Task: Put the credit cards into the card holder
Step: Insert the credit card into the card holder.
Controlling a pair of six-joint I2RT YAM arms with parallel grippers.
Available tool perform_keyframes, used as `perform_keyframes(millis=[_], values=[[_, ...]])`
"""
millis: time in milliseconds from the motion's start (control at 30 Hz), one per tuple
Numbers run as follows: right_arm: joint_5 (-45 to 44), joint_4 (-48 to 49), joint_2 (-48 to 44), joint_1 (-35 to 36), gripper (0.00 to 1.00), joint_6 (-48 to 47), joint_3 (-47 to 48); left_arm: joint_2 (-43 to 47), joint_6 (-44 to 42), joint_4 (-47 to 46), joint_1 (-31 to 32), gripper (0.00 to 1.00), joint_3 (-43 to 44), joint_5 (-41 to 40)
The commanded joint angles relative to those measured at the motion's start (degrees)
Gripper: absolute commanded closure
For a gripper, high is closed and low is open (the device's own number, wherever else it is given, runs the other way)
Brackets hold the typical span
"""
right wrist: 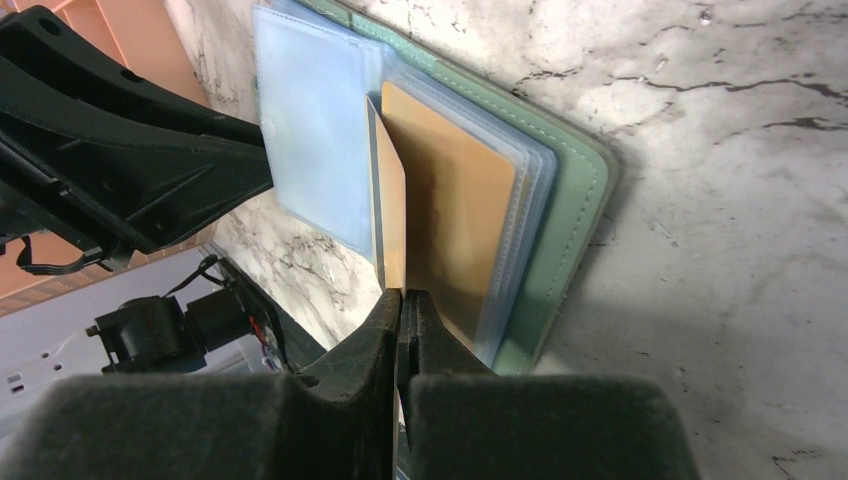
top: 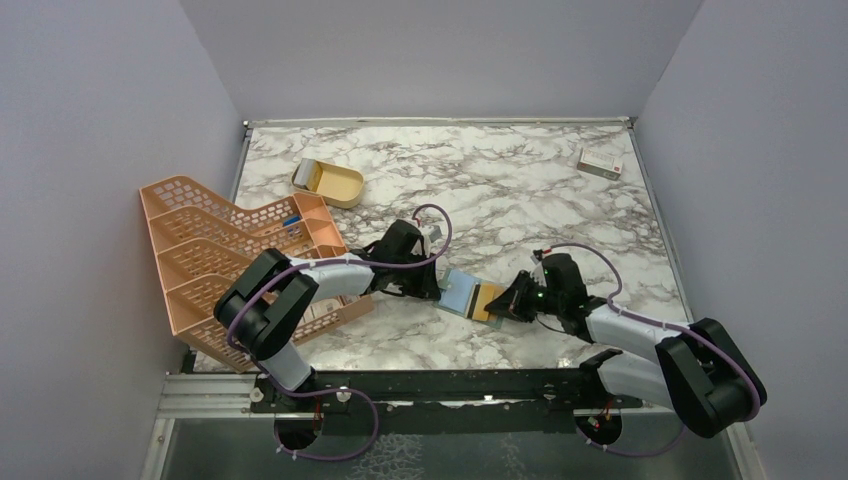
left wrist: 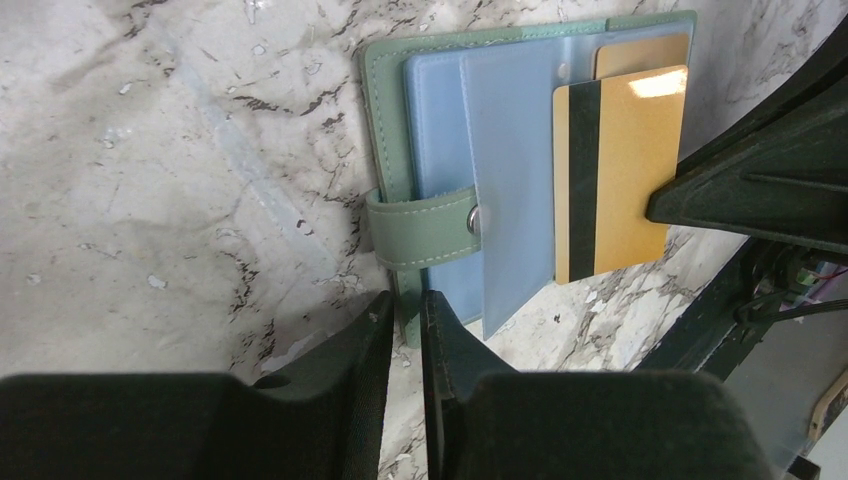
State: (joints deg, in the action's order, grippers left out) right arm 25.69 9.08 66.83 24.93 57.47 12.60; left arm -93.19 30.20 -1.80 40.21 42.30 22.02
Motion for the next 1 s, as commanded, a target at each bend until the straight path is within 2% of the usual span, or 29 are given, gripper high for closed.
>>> perform_keyframes(millis=[0,233,500,967], values=[[0.6,0.3,-0.5,-0.9,0.99,-0.6,-1.0,-1.5,0.8,-0.9,1.1,0.84,-1.4,-1.5],[4.1,5.7,3.4,-1.4,0.99,-2.1,-0.8,-1.9,1.5,-0.9,1.6,0.86,-2.0,-2.5],[3.7,8.0,5.0,-1.9,0.99,-3.5,-1.1,-2.6,1.5,-0.9,2.1,0.86,-1.8,-2.2],[-0.6,4.6,3.2,-2.9,0.99,-4.7,-1.4,-2.9,1.7,-0.7,2.2,0.86,-2.9,-2.8]])
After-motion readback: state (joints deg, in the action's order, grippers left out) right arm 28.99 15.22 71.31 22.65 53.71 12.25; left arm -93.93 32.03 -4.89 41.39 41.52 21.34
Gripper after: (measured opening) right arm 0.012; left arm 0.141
